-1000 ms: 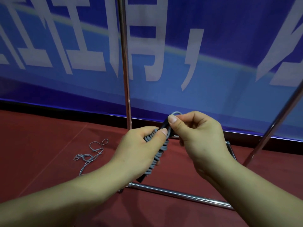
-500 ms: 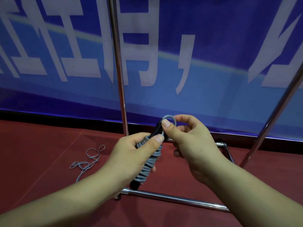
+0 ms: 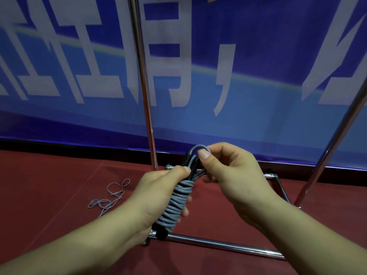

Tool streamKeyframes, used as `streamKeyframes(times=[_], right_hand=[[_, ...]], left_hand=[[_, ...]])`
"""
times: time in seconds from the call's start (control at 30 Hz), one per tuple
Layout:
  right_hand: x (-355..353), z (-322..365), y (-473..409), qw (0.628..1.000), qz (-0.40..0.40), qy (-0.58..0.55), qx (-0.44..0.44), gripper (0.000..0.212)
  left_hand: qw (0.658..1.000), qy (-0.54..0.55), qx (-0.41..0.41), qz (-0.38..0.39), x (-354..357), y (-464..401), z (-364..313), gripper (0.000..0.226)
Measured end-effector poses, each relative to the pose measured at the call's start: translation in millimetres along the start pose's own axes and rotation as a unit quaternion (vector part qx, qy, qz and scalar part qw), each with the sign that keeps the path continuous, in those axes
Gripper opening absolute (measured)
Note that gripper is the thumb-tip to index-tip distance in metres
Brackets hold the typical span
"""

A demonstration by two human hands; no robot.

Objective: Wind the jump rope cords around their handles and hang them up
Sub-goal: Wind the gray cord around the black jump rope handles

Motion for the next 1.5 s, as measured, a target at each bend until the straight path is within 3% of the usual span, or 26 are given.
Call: streamKeyframes(times=[0.17,0.3,0.4,0.6,0.73,0.83,0.93,1.07,1.27,1.5], right_hand=[[11.9,-18.6,0.2,0.976,0.038,-0.155,0.15,0.039],[23.5,-27.7,7.7,0.944,0.088,-0.221,0.227,0.04],[25.0,-27.8,8.4,0.938,0.11,-0.23,0.237,0.036],[30.5,-25.4,12.6,0.926,0.176,-0.225,0.248,0.034],[29.4,-28.7,9.8,0.931,0.159,-0.217,0.248,0.025],[30.6,-27.9,10.3,0.915,0.145,-0.274,0.257,0.019],[34.8,-20.8,13.5,0.901,0.171,-0.31,0.252,0.023],[36.7,-13.4,14.1,0.914,0.194,-0.283,0.218,0.014],[24.3,-20.7,4.5,0.931,0.187,-0.249,0.191,0.022],[8.5,-20.3,5.6,0.916,0.123,-0.292,0.248,0.006]], left_hand=[[1.0,0.012,-0.018,0.0,-2.1,-0.3,-1.4,0.04],[0.999,0.021,-0.026,0.012,-0.3,-3.0,-2.3,0.039],[0.999,0.022,-0.029,0.038,2.5,-2.0,-1.8,0.057],[0.992,0.051,-0.036,0.11,11.7,5.6,1.3,0.044],[0.991,0.066,-0.045,0.108,11.5,4.4,3.0,0.045],[0.989,0.077,-0.06,0.112,14.4,5.7,4.7,0.043],[0.987,0.084,-0.066,0.118,17.0,7.2,4.5,0.045],[0.987,0.077,-0.066,0.124,18.1,7.6,4.5,0.052],[0.992,0.055,-0.042,0.109,13.1,6.7,1.6,0.052],[0.995,0.032,-0.017,0.095,10.4,5.9,-0.7,0.047]])
Point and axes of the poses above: each hand's wrist, its own y-axis away from the middle knuckle, its own x-axis out of the palm, z = x × y, the point moved 9 cm from there along -y, towards the middle knuckle, and after that the axes turned 2 degrees about -z, right-handed, at the moved point
